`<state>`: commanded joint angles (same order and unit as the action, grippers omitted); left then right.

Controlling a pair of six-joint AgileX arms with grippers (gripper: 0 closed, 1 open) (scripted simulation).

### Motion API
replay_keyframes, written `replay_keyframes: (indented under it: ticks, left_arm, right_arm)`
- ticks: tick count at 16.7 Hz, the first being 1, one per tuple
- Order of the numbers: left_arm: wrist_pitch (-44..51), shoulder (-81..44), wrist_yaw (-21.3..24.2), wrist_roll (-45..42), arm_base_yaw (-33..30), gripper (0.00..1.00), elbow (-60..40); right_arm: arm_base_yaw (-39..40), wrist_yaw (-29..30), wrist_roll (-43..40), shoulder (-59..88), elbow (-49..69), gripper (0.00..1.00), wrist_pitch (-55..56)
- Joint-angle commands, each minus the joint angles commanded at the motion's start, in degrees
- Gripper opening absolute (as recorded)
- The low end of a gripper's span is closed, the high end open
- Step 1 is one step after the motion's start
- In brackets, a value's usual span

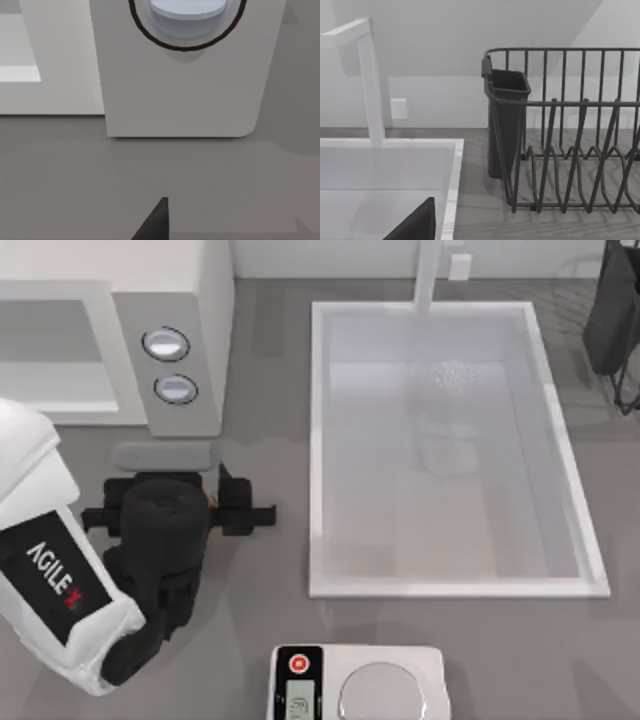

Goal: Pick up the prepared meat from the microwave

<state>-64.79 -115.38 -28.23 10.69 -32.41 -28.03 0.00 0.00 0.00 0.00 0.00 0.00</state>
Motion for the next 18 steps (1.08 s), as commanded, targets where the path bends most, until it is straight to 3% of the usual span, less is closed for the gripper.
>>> replay_keyframes:
  ticks: [12, 18]
  left_arm:
    - [0.00, 0.00, 0.00, 0.00, 0.00, 0.98, 0.00]
    - [0.00, 0.00, 0.00, 0.00, 0.00, 1.00, 0.00]
  right_arm:
    - [0.00, 0.00, 0.00, 0.00, 0.00, 1.00, 0.00]
    - [0.00, 0.00, 0.00, 0.00, 0.00, 1.00, 0.00]
